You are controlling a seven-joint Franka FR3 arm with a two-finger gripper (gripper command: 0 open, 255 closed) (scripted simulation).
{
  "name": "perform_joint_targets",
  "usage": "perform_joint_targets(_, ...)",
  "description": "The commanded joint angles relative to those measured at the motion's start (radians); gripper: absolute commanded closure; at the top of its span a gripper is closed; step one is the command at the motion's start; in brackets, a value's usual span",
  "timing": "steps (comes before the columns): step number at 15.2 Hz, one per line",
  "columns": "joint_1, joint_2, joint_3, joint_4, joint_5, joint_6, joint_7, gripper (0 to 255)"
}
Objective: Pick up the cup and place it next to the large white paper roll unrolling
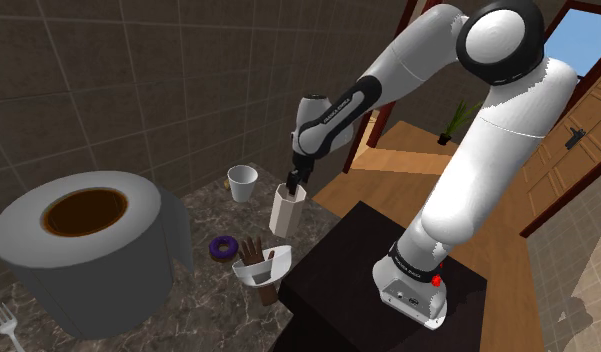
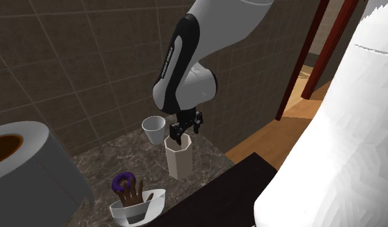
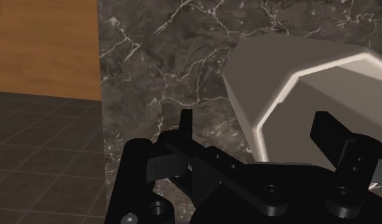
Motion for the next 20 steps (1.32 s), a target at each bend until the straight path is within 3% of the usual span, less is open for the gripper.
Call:
perform_joint_targets(1, 0.001, 0.023, 0.001, -0.009, -0.001, 0.032, 0.003, 0)
perform_joint_targets(10, 0.001, 0.031, 0.0, -0.009, -0.002, 0.04, 0.003, 0)
perform_joint_targets(11, 0.001, 0.031, 0.0, -0.009, -0.002, 0.04, 0.003, 255)
perform_joint_targets(20, 0.001, 0.031, 0.0, -0.009, -0.002, 0.041, 0.003, 255)
